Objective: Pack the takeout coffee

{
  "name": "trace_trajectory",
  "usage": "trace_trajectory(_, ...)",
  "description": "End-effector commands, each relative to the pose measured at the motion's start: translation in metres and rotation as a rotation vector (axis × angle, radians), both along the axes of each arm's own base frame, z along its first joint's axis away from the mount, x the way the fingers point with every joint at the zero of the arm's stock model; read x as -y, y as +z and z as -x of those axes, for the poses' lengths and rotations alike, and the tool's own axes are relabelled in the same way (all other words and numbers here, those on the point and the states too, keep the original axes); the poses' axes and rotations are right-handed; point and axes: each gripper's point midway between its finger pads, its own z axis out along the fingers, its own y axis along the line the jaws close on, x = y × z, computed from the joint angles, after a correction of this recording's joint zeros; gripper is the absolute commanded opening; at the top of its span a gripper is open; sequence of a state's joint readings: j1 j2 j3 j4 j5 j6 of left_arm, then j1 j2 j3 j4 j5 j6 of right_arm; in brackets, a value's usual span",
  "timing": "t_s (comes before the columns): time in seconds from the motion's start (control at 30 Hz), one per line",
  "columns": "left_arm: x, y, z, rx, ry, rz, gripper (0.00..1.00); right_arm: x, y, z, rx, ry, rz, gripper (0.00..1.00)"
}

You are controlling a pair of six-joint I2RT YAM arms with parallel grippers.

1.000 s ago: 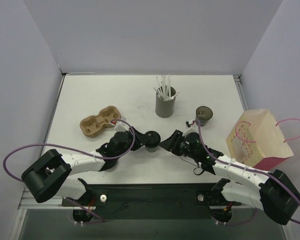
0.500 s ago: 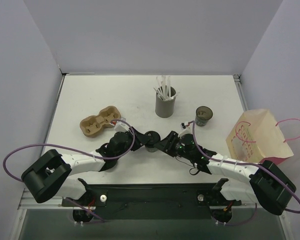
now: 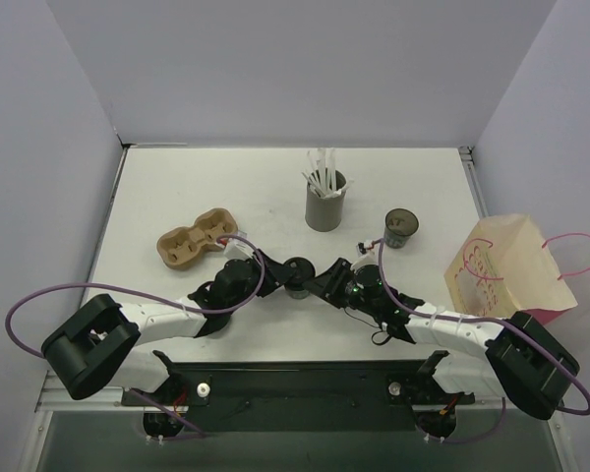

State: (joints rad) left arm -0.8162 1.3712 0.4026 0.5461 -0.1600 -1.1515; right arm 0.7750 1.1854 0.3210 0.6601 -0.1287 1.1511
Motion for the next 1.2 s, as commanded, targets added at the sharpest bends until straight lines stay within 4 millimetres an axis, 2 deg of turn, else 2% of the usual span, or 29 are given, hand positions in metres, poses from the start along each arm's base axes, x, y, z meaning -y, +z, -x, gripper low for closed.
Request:
trace_trajectory(0.0,-0.088,-0.138,0.098,-0.426,-0.092,-0.484,0.45,0.008,-0.016,-0.007,0.003,-0.064,0.024,0.33)
trace_trajectory(0.2,-0.085,-0.139,0.101,-0.427,-0.097,-0.478,0.44,0.016,-0.033,-0.011,-0.031,-0.1,0.065,0.29)
trace_trajectory(0.5,-0.082,-0.145,0.105,-0.439,-0.108,-0.494,0.44,0.042,-0.059,-0.013,-0.051,-0.185,0.135,0.09)
trace_trajectory(0.7,-0.084,-0.149,0.107,-0.451,-0.104,-0.503,0.44,0.051,-0.078,-0.009,-0.085,-0.19,0.195,0.0)
trace_trajectory(0.77,-0.085,-0.149,0.107,-0.453,-0.104,-0.506,0.44,0.055,-0.09,-0.003,-0.114,-0.188,0.212,0.0)
trace_trajectory(1.0,-0.088,-0.149,0.107,-0.458,-0.092,-0.522,0.44,0.058,-0.113,0.01,-0.168,-0.151,0.272,0.0)
trace_trajectory(1.17,-0.088,-0.149,0.106,-0.459,-0.09,-0.527,0.44,0.066,-0.118,0.017,-0.164,-0.134,0.365,0.0)
